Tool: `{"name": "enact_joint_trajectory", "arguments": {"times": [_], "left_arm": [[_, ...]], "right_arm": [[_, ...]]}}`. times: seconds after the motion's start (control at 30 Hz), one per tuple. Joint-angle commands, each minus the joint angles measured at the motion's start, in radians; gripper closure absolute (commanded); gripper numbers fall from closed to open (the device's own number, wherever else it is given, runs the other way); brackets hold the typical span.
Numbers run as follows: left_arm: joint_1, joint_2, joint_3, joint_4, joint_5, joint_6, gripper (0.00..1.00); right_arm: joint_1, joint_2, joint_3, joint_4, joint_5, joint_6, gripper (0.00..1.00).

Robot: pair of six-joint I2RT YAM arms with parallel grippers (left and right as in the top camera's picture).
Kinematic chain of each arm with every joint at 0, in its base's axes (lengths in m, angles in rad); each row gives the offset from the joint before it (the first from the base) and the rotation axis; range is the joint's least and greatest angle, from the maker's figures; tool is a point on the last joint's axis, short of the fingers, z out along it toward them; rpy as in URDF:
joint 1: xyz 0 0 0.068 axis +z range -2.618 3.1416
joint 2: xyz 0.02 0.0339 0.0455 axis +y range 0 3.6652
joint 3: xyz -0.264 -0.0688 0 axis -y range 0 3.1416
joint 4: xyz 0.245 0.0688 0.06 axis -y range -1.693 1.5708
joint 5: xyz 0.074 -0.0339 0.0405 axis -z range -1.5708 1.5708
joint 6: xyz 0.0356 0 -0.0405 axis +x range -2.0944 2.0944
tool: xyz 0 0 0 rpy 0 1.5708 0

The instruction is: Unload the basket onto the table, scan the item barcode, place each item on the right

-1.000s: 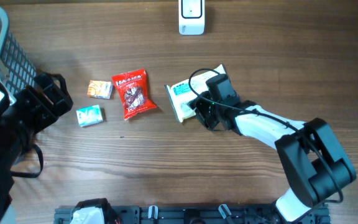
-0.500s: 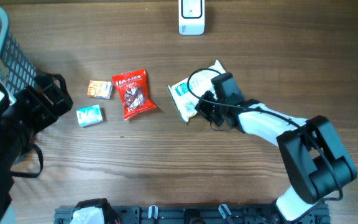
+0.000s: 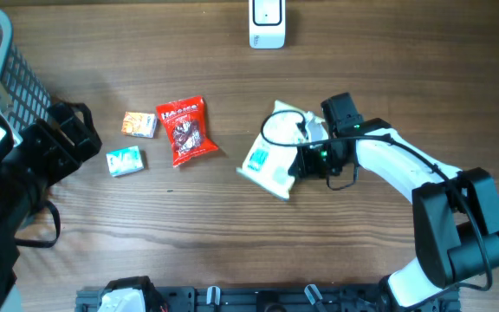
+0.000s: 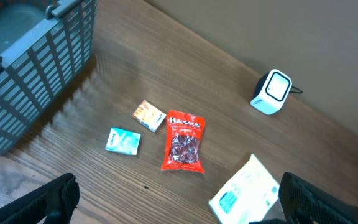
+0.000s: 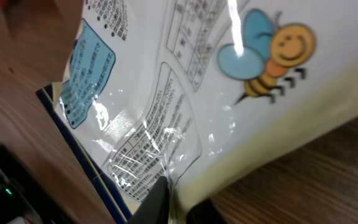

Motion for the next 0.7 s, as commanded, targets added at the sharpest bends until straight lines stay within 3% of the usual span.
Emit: {"name": "enact_joint_trajectory", "arguments": {"times": [0.0,0.03,0.1,0.13,0.23,0.37,0.67], "left_arm": [[0.005,-0.003,0.007,0.002,-0.01,0.002,0.0],[0.005,-0.003,0.007,0.002,-0.01,0.002,0.0],[0.005,-0.003,0.007,0.002,-0.01,0.002,0.0],[0.005,-0.003,0.007,0.002,-0.01,0.002,0.0],[0.005,-0.003,0.007,0.002,-0.01,0.002,0.0],[0.005,-0.003,0.007,0.002,-0.01,0.002,0.0],[0.005,-0.003,0.007,0.002,-0.01,0.002,0.0]], "right_arm": [[-0.001,-0.019,0.014,-0.018,0.128,-0.089,0.56],[-0.001,-0.019,0.014,-0.017,0.154,-0.061,0.46],[-0.005,-0.019,0.014,-0.012,0.166,-0.019,0.11],[-0.013,-0.019,0.014,-0.009,0.166,0.015,0.0],[-0.042,-0.019,0.014,0.007,0.155,0.091,0.0],[-0.069,-0.016,0.003,0.061,-0.006,0.141,0.0],[-0.08,-0.002,0.003,0.088,-0.006,0.231,0.0]]}}
